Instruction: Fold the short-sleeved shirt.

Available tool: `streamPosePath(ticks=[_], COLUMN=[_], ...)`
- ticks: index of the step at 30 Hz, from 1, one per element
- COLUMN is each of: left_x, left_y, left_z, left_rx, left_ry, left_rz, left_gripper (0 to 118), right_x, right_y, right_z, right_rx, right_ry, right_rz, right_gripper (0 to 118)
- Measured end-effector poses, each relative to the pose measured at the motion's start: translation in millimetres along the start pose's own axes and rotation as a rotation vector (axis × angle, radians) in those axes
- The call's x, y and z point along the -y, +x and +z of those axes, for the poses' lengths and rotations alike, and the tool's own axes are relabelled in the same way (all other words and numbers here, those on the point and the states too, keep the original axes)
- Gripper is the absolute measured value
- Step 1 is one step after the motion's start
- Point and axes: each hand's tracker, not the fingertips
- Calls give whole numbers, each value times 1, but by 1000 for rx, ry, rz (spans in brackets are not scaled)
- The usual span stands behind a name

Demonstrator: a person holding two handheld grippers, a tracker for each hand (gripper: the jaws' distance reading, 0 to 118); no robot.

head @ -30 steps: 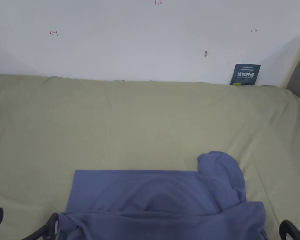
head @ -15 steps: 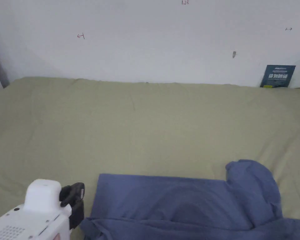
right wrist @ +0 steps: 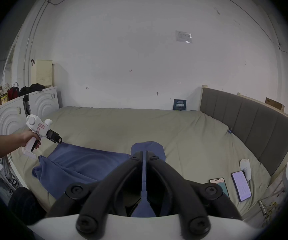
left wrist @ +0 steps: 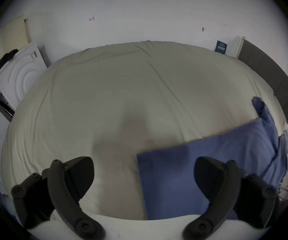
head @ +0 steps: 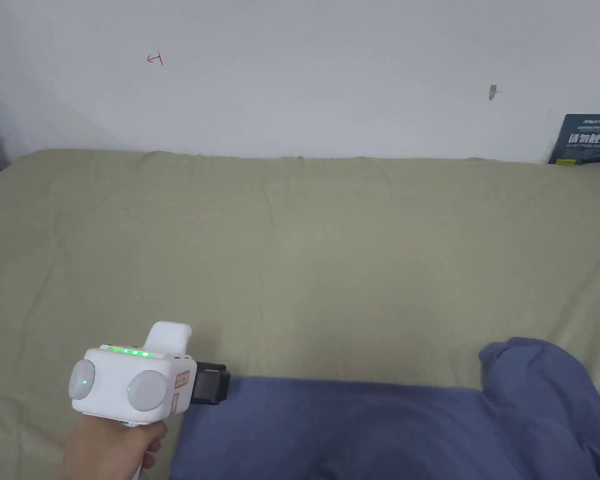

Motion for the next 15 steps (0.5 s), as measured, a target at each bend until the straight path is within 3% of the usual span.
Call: streamPosePath(ticks=[3, 5, 7, 9, 10, 15], left_x=[-1, 3, 11, 13, 13, 17], left_y=[1, 13, 24, 30, 33, 35], left_z=[-19, -19, -13, -11, -9, 9], left_rx=[17, 4, 15, 15, 43, 77], left_ry=[-38, -51, -40, -30, -33, 33], left_rz=[-1, -19, -58, -71, -62, -69], left_gripper=[105, 63, 41, 8, 2, 1], right_x=[4, 5, 5, 6, 6, 5], right_y=[2, 3, 4, 7, 8, 25], right_z=[-7, -12, -15, -24, -30, -91], right_rx=[1, 1, 3, 3, 8, -27], right_ry=[-20, -39, -55, -83, -98, -231], right_rz=[-6, -12, -17, -12, -3, 20], right_gripper=[5, 5, 5, 5, 5, 6])
